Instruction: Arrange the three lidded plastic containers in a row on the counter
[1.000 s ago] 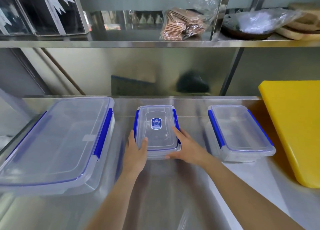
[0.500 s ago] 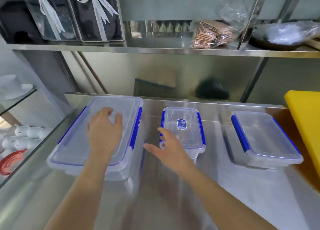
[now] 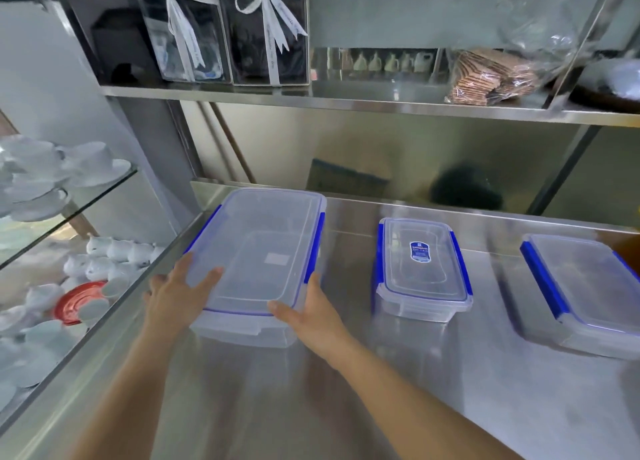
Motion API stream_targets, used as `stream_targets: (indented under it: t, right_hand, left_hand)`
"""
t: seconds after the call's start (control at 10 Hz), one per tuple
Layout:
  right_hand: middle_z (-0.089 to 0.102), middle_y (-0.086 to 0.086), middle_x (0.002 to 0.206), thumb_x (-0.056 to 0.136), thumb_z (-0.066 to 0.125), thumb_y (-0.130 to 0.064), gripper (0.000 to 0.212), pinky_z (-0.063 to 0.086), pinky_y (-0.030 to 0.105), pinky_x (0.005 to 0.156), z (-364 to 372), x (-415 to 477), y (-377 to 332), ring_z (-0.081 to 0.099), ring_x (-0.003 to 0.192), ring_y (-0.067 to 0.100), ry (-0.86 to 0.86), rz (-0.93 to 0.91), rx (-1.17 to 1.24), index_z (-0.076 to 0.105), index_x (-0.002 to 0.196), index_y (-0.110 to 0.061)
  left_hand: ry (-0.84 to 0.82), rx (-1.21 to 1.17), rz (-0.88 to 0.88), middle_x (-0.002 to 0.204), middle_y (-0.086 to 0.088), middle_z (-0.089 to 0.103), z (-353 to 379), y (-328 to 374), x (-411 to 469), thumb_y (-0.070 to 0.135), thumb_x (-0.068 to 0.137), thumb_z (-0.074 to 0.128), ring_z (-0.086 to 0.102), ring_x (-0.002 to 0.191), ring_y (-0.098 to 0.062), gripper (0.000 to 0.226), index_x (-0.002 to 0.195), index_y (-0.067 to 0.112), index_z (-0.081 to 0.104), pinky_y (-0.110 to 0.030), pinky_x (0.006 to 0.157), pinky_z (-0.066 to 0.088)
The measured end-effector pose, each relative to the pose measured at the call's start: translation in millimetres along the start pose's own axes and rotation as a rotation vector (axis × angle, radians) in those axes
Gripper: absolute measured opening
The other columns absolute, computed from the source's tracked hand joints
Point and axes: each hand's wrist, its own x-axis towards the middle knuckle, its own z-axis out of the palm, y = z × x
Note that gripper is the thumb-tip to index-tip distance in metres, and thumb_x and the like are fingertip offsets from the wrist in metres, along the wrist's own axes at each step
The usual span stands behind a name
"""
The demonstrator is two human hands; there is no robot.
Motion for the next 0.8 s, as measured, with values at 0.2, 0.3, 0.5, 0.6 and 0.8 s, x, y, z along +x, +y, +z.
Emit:
stream_targets:
  t: [0.2, 0.3, 0.5, 0.6, 0.8]
  right_hand:
    - [0.042, 0.000, 0.146, 0.066, 0.066, -0.055, 0.097, 0.034, 0.042, 0.112, 17, 14, -4, 0.041, 0.134, 0.018, -0.010, -0.029, -0.036, 0.021, 0.144, -0.018]
    - [0.037, 0.001, 0.149, 0.067, 0.064, -0.059, 0.101, 0.032, 0.042, 0.113, 19, 15, -3, 0.036, 0.137, 0.019, -0.010, -0.039, -0.055, 0.017, 0.146, -0.016]
    - [0.026, 0.000, 0.156, 0.054, 0.057, -0.079, 0.120, 0.034, 0.047, 0.112, 19, 17, -1, 0.030, 0.141, 0.019, -0.060, 0.020, -0.084, 0.008, 0.148, -0.023]
    - [0.029, -0.001, 0.153, 0.059, 0.057, -0.076, 0.111, 0.038, 0.048, 0.109, 8, 3, -15, 0.033, 0.139, 0.019, -0.027, 0.029, -0.149, 0.015, 0.147, -0.023]
    - [0.057, -0.002, 0.125, 0.086, 0.060, -0.041, 0.050, 0.048, 0.029, 0.088, -67, -56, -48, 0.056, 0.105, 0.013, 0.025, -0.003, -0.235, 0.049, 0.128, -0.017]
  left_hand:
    - [0.004, -0.017, -0.028, 0.139, -0.026, 0.032, -5, -15, 25, 0.058, 0.080, 0.055, 0.029, 0.132, -0.044, 0.067, 0.139, 0.035, 0.033, -0.050, 0.113, 0.021]
    - [0.008, -0.024, -0.025, 0.140, -0.023, 0.031, -3, -19, 28, 0.058, 0.080, 0.053, 0.024, 0.133, -0.044, 0.067, 0.139, 0.036, 0.032, -0.052, 0.112, 0.021]
    - [0.000, 0.018, -0.008, 0.144, -0.023, 0.028, -3, -20, 30, 0.062, 0.081, 0.048, 0.020, 0.135, -0.042, 0.068, 0.141, 0.036, 0.029, -0.054, 0.112, 0.021]
    - [0.018, 0.166, -0.005, 0.148, -0.020, 0.029, -8, -14, 20, 0.066, 0.080, 0.043, 0.021, 0.137, -0.042, 0.072, 0.142, 0.034, 0.026, -0.054, 0.113, 0.016]
    - [0.177, 0.119, 0.329, 0.137, -0.021, 0.046, -16, 44, -19, 0.050, 0.085, 0.049, 0.036, 0.128, -0.042, 0.063, 0.138, 0.020, 0.036, -0.053, 0.107, 0.028]
